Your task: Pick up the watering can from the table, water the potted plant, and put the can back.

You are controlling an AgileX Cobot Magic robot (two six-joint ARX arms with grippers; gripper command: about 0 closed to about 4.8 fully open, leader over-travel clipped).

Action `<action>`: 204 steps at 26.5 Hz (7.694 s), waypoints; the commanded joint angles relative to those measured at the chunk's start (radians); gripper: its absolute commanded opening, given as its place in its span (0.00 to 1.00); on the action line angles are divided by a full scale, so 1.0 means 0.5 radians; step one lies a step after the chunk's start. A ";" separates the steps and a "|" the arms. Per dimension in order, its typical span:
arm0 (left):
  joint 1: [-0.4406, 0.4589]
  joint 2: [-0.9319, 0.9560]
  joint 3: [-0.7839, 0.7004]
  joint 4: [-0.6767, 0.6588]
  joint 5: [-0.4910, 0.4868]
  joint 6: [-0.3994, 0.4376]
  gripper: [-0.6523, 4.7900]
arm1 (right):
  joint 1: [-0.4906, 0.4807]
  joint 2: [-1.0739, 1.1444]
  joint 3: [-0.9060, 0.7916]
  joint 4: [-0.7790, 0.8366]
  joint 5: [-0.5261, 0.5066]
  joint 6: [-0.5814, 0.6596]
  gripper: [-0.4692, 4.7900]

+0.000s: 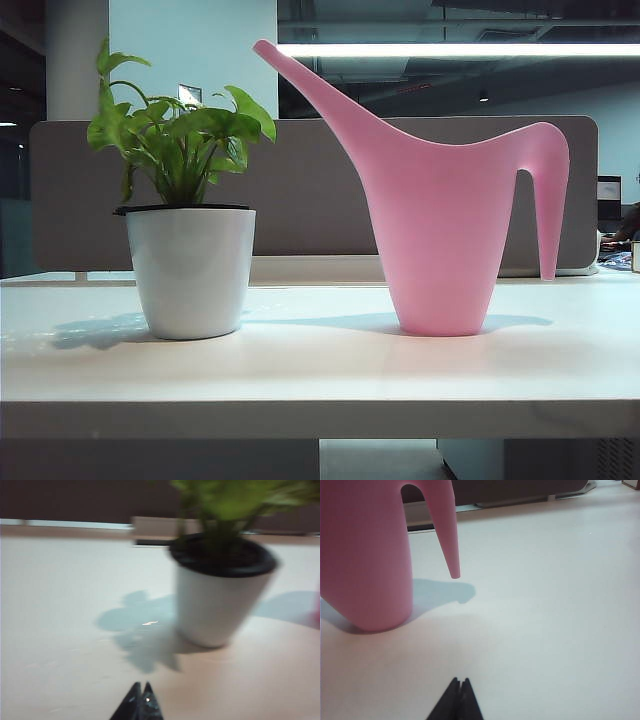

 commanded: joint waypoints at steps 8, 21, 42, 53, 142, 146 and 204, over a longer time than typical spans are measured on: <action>0.003 0.002 0.005 0.139 0.443 -0.444 0.17 | 0.001 -0.002 -0.015 0.043 -0.142 0.082 0.09; 0.003 0.025 0.700 -0.320 0.312 -0.330 0.15 | 0.008 -0.002 0.408 0.095 -0.280 0.320 0.09; -1.151 1.636 1.028 0.161 -0.789 0.221 0.17 | 0.374 0.964 1.035 -0.061 -0.121 -0.027 0.10; -1.205 1.621 1.025 0.153 -0.883 0.217 0.17 | 1.367 0.988 0.733 0.529 0.983 -0.493 0.13; -1.206 1.010 1.173 -0.202 -0.551 0.307 0.13 | 0.115 3.619 1.118 3.096 -0.055 -0.539 0.61; -1.206 1.010 1.173 -0.203 -0.551 0.307 0.13 | 0.066 3.682 1.191 3.074 -0.066 -0.539 0.61; -1.206 1.010 1.173 -0.237 -0.551 0.307 0.13 | 0.014 3.445 1.440 2.654 -0.159 -0.572 0.09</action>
